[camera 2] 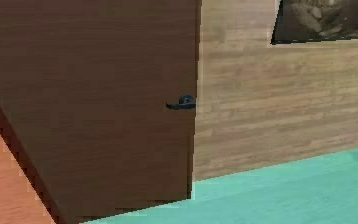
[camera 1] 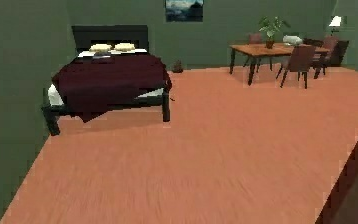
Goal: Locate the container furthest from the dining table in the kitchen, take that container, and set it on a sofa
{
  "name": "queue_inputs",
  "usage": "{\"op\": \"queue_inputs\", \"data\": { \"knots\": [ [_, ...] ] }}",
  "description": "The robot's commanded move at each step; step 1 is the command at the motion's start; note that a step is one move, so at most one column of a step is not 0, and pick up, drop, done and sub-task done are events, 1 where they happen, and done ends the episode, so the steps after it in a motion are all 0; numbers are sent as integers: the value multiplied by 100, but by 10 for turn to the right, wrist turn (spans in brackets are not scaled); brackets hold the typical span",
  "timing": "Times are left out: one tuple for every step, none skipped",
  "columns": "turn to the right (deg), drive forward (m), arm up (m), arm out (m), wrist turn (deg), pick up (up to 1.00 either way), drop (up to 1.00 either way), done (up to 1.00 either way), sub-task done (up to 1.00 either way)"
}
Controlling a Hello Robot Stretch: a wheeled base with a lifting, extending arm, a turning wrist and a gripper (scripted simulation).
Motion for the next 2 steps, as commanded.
{"op": "queue_inputs", "data": {
  "knots": [
    [-30,0,0,0,0,0,0,0,0],
    [0,90,0,0,0,0,0,0,0]
  ]
}}
